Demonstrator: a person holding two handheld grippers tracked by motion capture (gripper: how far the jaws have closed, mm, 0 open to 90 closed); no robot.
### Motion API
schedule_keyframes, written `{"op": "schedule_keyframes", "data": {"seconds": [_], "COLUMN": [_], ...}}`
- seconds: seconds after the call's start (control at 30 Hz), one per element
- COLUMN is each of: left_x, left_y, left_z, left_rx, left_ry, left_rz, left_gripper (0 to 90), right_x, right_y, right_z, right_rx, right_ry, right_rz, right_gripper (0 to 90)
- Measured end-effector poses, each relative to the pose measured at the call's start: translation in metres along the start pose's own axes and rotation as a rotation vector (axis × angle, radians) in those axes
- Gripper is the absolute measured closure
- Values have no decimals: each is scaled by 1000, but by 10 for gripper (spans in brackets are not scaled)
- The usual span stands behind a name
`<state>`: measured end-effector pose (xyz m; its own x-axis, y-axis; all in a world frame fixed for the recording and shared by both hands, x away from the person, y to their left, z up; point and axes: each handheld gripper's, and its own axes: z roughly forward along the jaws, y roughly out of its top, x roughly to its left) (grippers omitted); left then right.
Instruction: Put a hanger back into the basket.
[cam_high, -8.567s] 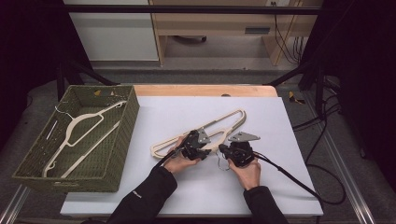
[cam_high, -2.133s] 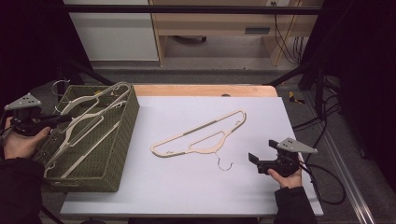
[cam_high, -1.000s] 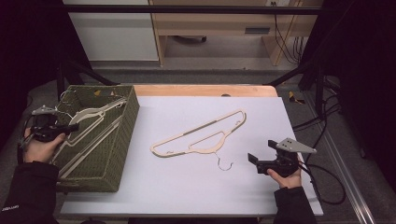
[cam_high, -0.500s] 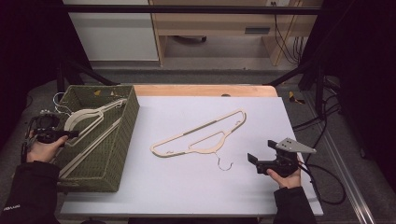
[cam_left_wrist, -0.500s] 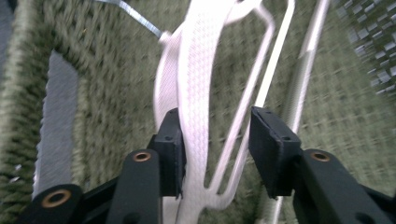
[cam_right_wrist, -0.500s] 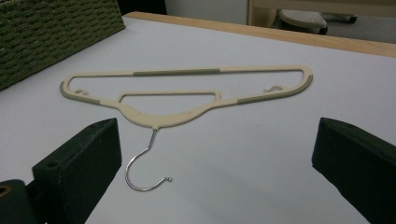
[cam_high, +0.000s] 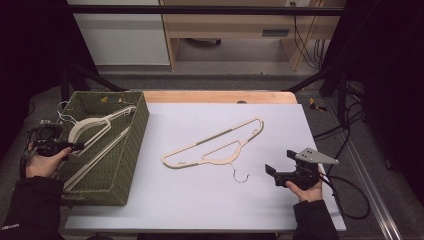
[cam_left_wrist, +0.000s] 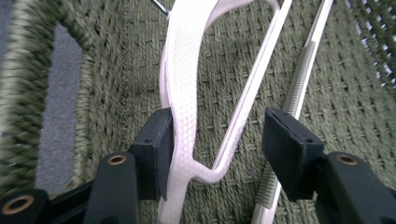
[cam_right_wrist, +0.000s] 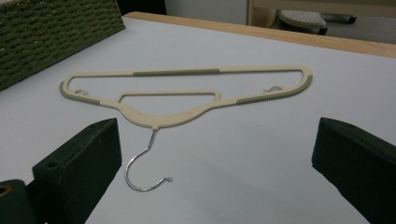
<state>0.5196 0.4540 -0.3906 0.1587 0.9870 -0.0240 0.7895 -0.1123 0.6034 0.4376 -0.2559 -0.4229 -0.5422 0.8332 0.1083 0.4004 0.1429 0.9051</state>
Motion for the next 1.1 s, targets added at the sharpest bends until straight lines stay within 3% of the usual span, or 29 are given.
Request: {"op": "schedule_keyframes", "data": {"seconds": [0.17,0.2,0.47,0.63,0.87,1.1], "left_x": [-2,-4,-31,-61,-102,-145], "left_y": [-1,-1,3,6,6,3], "left_z": [-12,-16,-47,-65,-75,-75], "left_rx": [-40,-51,-218,-344,-466,-529], "left_ry": [7,-10,-62,-123,-225,-325], "left_rz": [17,17,80,118,157,213], "left_gripper": [414,418,403,363,299,245], "right_x": [0,0,1,0,2,4], "right_y": [0,0,2,2,3,5], "right_z": [0,-1,-2,-2,-1,-3], "right_rx": [-3,-4,-9,-13,-17,-38], "right_ry": [1,1,0,-1,2,-10], "right_rz": [2,1,-1,-2,-7,-6], "right_gripper": [18,18,18,18,18,20]}}
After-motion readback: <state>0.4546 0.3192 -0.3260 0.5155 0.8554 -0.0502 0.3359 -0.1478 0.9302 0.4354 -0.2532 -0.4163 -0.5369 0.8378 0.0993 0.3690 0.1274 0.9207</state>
